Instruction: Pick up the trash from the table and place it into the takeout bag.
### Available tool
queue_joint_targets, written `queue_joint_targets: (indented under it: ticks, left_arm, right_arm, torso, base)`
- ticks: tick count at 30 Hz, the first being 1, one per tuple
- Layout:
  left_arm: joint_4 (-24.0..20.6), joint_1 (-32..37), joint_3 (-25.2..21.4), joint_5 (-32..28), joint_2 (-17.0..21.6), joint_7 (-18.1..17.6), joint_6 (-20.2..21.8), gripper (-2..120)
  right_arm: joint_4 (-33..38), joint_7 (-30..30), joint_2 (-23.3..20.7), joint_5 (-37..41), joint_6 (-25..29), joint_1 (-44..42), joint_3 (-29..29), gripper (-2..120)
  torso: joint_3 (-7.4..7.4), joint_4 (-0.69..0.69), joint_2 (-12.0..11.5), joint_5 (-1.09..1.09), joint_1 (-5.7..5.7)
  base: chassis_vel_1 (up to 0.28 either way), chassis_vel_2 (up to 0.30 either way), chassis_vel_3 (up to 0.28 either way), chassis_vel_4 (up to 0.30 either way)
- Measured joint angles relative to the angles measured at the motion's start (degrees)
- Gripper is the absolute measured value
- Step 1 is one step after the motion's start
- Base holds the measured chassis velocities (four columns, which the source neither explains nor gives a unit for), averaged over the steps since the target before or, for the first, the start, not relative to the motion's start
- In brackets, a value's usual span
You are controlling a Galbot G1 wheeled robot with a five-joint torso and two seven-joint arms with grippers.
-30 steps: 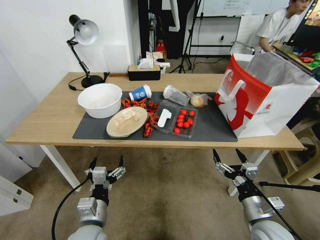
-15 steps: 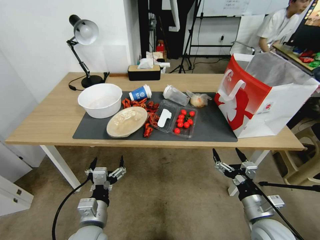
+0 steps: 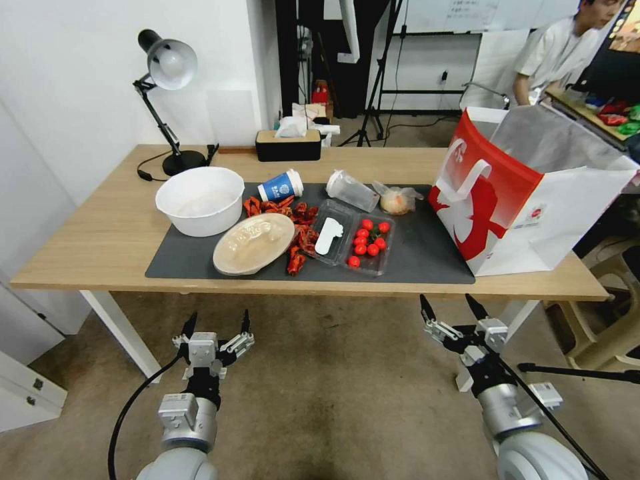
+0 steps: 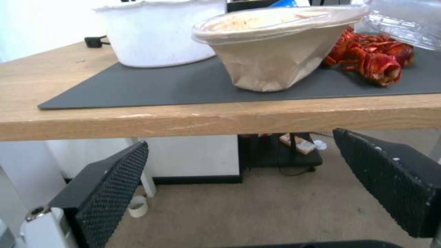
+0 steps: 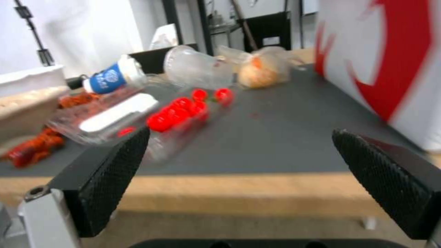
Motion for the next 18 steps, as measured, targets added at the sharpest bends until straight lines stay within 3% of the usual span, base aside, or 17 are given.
queue_joint_targets:
  ticks: [11, 18]
  left_arm:
    - [-0.55, -0.28, 0.11, 0.60, -0.39, -0.05, 0.17, 100]
    - [-0.20, -0.55, 0.58, 0.89, -0.37, -0.06, 0.23, 100]
  right_arm:
    - [0.19, 4.02, -2.84, 3.52, -13.26, 17.69, -7.79, 100]
    - [-1.17, 8.08, -2.05, 2.89, -17.33, 23.16, -11.67, 100]
  torso:
    - [0.00, 0.02, 0.00, 0.00, 0.00]
    - [0.01, 0.00, 0.00, 0.01, 0.01]
  base:
    - [0.000, 0.000, 0.000, 0.000]
    - [0.000, 0.000, 0.000, 0.000]
